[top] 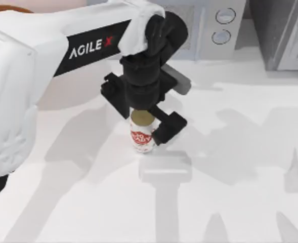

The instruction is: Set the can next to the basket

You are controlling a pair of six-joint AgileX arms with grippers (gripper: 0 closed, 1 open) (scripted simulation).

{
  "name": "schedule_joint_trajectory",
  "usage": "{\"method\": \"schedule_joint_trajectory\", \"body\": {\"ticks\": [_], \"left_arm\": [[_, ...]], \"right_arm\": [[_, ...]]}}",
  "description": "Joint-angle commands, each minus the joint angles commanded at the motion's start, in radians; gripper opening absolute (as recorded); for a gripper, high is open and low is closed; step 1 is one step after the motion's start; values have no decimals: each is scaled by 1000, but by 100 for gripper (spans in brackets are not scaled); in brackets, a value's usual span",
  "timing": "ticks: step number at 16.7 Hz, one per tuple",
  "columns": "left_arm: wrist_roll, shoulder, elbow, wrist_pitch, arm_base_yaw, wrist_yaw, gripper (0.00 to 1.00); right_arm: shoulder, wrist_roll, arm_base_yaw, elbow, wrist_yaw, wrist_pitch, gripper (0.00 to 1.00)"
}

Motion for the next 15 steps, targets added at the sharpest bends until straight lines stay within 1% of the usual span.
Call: {"method": "schedule_joint_trajectory", "body": {"ticks": [11, 12, 15], "left_arm": [[0, 0, 0, 0, 0, 0, 2], [0, 0, 0, 0, 0, 0, 0], [0, 0, 0, 0, 0, 0, 0]], "right_arm": [[0, 0, 0, 0, 0, 0, 100], [0, 0, 0, 0, 0, 0, 100], [0, 0, 0, 0, 0, 0, 100]]}}
